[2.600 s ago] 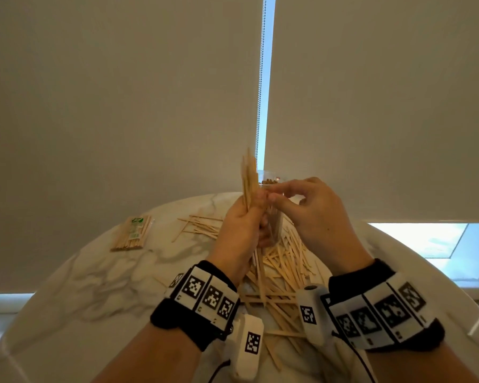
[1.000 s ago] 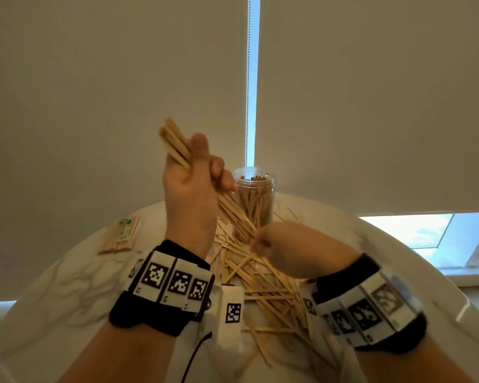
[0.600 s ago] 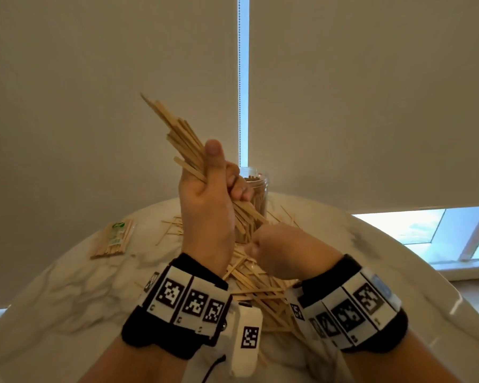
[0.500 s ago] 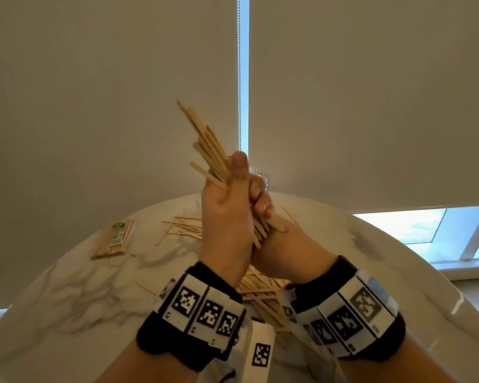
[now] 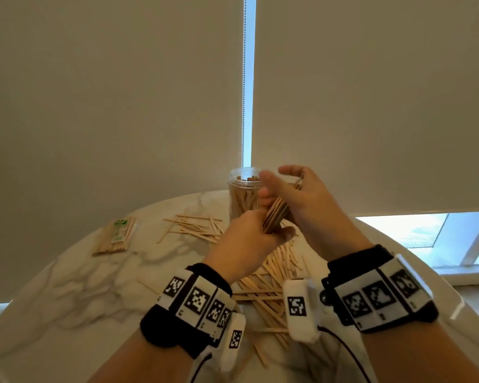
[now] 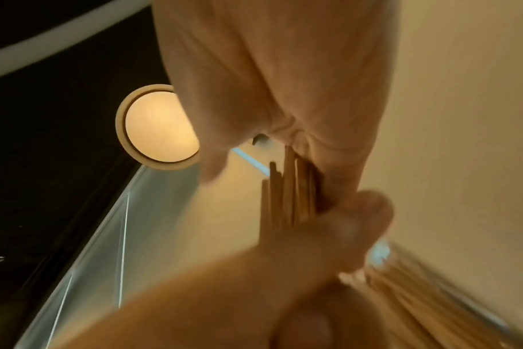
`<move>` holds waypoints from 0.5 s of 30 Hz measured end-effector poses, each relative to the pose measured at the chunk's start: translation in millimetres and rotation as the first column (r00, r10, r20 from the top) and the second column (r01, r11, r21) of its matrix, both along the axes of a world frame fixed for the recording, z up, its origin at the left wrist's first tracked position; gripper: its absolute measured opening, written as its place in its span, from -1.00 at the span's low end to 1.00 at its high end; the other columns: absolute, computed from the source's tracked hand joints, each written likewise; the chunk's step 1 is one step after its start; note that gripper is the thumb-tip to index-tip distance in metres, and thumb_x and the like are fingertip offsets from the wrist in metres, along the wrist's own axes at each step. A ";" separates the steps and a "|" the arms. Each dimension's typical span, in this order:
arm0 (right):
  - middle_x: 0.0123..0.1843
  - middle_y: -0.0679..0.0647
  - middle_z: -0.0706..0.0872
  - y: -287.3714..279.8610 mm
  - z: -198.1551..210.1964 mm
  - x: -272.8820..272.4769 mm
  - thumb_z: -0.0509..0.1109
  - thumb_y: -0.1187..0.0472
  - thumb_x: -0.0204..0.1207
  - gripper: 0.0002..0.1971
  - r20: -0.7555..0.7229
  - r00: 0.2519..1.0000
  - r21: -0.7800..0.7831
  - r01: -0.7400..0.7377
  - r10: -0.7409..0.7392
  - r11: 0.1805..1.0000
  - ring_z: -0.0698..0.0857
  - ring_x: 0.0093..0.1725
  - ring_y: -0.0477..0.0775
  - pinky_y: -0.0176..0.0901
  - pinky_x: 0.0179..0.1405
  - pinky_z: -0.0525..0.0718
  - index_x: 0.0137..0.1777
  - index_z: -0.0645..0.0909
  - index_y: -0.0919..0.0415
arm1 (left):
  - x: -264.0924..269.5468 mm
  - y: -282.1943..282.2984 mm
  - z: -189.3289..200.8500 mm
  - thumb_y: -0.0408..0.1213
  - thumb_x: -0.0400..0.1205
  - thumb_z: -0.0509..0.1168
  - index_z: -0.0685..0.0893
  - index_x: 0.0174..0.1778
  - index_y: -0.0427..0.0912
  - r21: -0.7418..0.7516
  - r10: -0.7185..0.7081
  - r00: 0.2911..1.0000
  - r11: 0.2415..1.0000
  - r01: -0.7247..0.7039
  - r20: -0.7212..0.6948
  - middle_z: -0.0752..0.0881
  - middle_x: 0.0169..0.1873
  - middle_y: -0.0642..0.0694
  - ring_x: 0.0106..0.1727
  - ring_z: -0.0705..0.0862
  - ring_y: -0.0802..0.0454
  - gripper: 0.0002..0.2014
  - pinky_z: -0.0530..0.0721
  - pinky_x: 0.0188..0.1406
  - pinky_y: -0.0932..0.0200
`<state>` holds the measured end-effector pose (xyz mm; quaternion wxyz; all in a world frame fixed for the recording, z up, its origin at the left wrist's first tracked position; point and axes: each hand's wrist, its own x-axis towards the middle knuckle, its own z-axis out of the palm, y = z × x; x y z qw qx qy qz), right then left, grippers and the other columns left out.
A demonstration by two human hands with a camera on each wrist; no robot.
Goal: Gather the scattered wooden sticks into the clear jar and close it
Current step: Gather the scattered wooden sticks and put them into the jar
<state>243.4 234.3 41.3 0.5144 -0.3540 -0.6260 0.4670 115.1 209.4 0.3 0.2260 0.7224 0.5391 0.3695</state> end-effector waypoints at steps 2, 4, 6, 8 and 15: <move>-0.12 0.13 0.82 -0.1 -8.9 -9.0 0.48 0.01 0.59 -0.68 -0.001 0.997 0.035 0.073 -0.073 0.997 0.84 -0.12 0.11 0.15 0.07 0.80 0.22 0.50 0.07 | -0.3 1.1 0.8 -0.11 0.62 0.41 0.59 -0.21 0.03 -0.084 -0.009 0.995 0.996 0.017 0.094 0.60 -0.51 0.05 -0.60 0.50 0.17 -0.85 0.47 -0.55 0.19; -0.28 0.09 0.75 2.5 -16.8 -17.6 0.38 -0.01 0.67 -0.81 -0.046 0.987 0.032 0.153 -0.152 0.988 0.80 -0.26 0.18 0.30 0.02 0.80 0.08 0.53 0.08 | -4.6 1.7 1.0 -0.16 0.55 0.47 0.60 -0.01 -0.21 -0.220 -0.036 0.969 0.971 0.092 0.245 0.59 -0.47 -0.05 -0.59 0.50 0.09 -0.75 0.48 -0.58 0.17; -0.34 0.05 0.68 2.2 -18.7 -21.6 0.34 -0.16 0.63 -0.74 -0.079 0.973 0.008 0.220 -0.219 0.975 0.75 -0.31 0.18 0.38 -0.04 0.79 0.00 0.53 0.03 | -6.3 0.6 0.1 -0.21 0.46 0.48 0.50 0.28 -0.24 -0.315 -0.071 0.921 0.927 0.203 0.384 0.59 -0.39 -0.12 -0.59 0.50 0.08 -0.50 0.48 -0.59 0.16; -0.33 0.00 0.64 2.1 -18.0 -20.9 0.32 -0.32 0.50 -0.68 -0.114 0.957 0.011 0.271 -0.268 0.962 0.68 -0.31 0.14 0.46 -0.10 0.77 -0.06 0.53 -0.09 | -2.6 -2.2 -1.4 -0.38 0.50 0.42 0.38 0.42 -0.10 -0.327 -0.112 0.844 0.889 0.321 0.525 0.56 -0.33 -0.13 -0.57 0.49 0.09 -0.42 0.48 -0.58 0.16; -0.35 0.00 0.50 -6.7 -2.5 -14.2 0.28 -0.13 0.70 -0.79 -0.306 0.915 0.106 0.306 -0.261 0.946 0.49 -0.40 0.07 0.07 -0.40 0.62 0.01 0.46 -0.01 | -6.0 -12.1 6.4 -0.46 0.59 0.33 0.36 0.52 -0.06 -0.274 -0.262 0.616 0.720 0.638 0.743 0.57 -0.28 -0.14 -0.43 0.53 0.05 -0.41 0.54 -0.43 0.19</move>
